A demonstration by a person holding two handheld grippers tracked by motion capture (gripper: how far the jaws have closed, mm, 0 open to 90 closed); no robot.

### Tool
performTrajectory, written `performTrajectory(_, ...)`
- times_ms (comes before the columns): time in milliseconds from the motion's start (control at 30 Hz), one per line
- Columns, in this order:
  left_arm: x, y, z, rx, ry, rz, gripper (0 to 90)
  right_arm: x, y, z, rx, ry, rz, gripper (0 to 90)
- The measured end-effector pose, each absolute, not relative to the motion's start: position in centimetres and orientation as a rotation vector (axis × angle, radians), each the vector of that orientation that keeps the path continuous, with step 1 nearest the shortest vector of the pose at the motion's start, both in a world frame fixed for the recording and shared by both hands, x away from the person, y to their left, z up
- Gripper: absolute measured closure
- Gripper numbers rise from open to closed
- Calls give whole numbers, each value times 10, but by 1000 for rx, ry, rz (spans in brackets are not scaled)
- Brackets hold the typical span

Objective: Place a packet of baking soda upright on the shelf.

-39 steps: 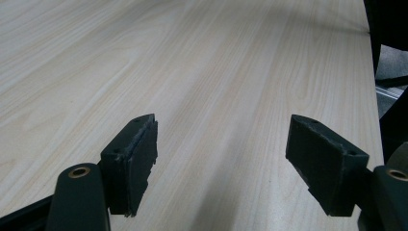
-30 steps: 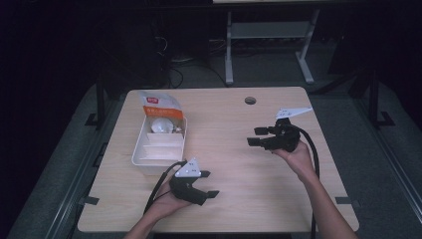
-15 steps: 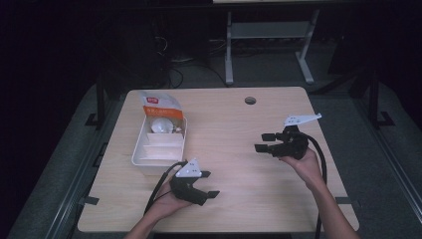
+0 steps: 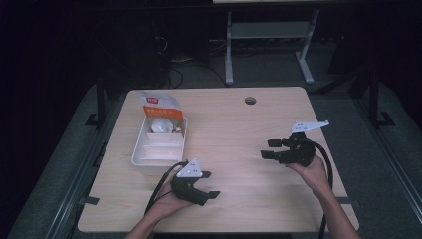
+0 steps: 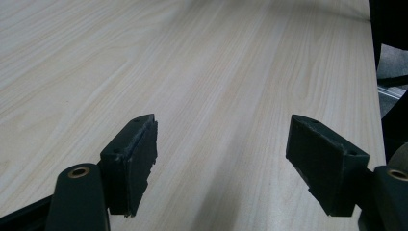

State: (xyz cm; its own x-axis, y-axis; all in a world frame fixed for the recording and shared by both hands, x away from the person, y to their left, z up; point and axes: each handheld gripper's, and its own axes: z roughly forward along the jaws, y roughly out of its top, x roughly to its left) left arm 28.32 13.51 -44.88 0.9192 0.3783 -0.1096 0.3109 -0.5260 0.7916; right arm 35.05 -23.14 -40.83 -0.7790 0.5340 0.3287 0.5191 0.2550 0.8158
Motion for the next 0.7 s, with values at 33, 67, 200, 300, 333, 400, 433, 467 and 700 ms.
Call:
performTrajectory(33, 283, 135, -449, 2162, 490, 94, 260, 350, -232, -409, 1039, 2475, 1602, 326)
performTrajectory(67, 283, 135, -449, 2164, 489, 94, 259, 348, -233, -410, 1044, 2476, 1603, 324)
performTrajectory(200, 283, 135, -449, 2164, 493, 94, 260, 345, -237, -413, 1055, 2475, 1603, 321)
performTrajectory(300, 283, 135, -449, 2164, 495, 94, 260, 342, -239, -415, 1058, 2476, 1600, 318)
performTrajectory(333, 283, 135, -449, 2165, 494, 94, 260, 341, -240, -416, 1061, 2476, 1600, 318)
performTrajectory(400, 283, 135, -449, 2165, 495, 92, 260, 339, -241, -418, 1066, 2473, 1602, 317)
performTrajectory(433, 283, 135, -449, 2164, 495, 92, 260, 337, -242, -418, 1067, 2476, 1598, 316)
performTrajectory(467, 283, 135, -449, 2165, 495, 91, 260, 336, -243, -419, 1071, 2474, 1601, 316)
performTrajectory(700, 283, 135, -450, 2166, 497, 90, 260, 329, -248, -425, 1090, 2474, 1604, 310)
